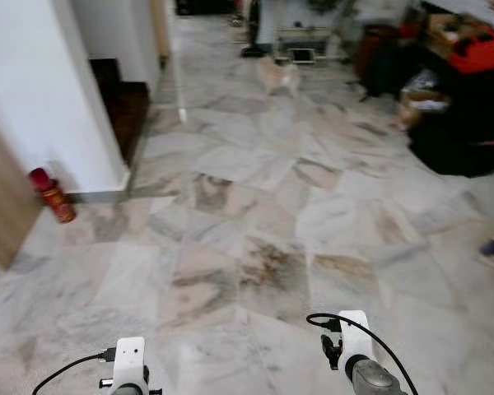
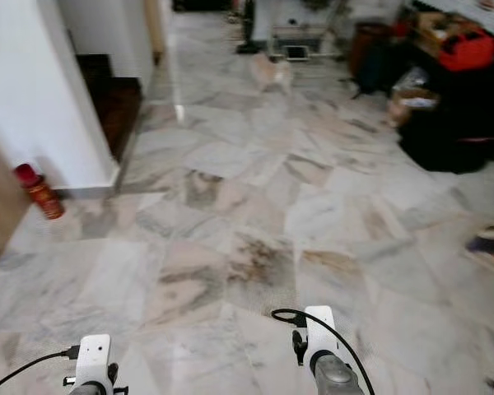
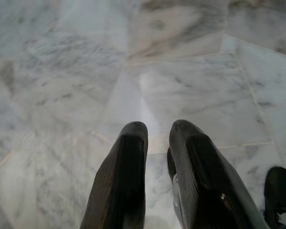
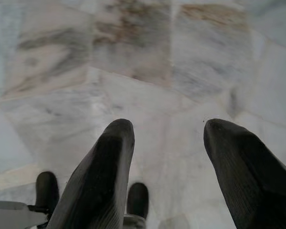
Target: Setting the table
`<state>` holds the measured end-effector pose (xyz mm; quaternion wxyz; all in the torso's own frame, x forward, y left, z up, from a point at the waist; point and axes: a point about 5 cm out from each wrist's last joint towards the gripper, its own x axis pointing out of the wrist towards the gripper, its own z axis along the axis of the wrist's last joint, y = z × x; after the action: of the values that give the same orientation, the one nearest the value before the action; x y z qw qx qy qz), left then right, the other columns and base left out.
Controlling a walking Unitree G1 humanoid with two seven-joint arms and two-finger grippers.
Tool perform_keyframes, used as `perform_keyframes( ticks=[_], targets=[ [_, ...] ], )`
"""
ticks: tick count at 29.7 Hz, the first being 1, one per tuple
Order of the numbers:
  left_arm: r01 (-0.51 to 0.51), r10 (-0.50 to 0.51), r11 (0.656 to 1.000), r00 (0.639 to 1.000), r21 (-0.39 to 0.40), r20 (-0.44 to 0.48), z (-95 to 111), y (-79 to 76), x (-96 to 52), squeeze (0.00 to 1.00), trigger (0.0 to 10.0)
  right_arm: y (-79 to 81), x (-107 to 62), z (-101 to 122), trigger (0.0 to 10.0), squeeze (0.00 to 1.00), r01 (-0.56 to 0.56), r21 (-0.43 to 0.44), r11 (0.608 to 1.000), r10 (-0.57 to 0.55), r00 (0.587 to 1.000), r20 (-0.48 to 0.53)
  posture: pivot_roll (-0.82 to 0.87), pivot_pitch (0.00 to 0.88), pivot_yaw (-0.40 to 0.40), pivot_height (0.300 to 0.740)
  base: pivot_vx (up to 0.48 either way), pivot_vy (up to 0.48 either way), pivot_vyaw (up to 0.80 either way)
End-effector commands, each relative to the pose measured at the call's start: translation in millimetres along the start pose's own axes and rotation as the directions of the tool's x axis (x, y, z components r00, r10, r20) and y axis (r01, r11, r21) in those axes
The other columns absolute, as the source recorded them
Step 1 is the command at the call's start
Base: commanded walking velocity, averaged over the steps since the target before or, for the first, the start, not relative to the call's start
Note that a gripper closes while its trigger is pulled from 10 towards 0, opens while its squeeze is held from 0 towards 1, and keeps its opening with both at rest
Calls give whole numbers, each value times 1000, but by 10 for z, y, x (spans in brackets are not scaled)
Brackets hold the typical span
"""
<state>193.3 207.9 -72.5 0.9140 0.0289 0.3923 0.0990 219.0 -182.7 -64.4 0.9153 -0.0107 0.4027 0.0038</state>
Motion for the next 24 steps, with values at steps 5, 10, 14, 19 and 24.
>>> perform_keyframes(
  ticks=[5, 10, 14, 19, 24],
  targets=[
    [-17, 17, 1000, 1000, -3, -4, -19, 25, -5, 0, 10000, -2, -9, -52, 10000, 0, 0, -14, 1000, 0, 1000, -23, 10, 0, -28, 732, 0, 0, -750],
    [-23, 23, 1000, 1000, -7, -3, -26, 40, -7, 0, 10000, 24, -7, -57, 10000, 0, -10, -28, 1000, 10, 1000, -27, 19, 0, -33, 732, 0, 0, -753],
    [-24, 24, 1000, 1000, 5, -5, -36, 46, -11, 0, 10000, 43, -5, -54, 10000, 0, -16, -32, 999, 15, 1000, -27, 21, 0, -34, 732, 0, 0, -752],
    [-30, 30, 999, 999, 13, -11, -60, 59, -17, 0, 10000, 61, -1, -48, 10000, 0, -21, -33, 999, 20, 999, -27, 23, 0, -36, 732, 0, -480, -753],
    [-30, 30, 1000, 999, 3, -11, -62, 64, -18, 0, 10000, 72, -1, -53, 10000, 0, -28, -34, 999, 27, 999, -30, 27, 0, -40, 732, 0, 0, -756]
  ],
)
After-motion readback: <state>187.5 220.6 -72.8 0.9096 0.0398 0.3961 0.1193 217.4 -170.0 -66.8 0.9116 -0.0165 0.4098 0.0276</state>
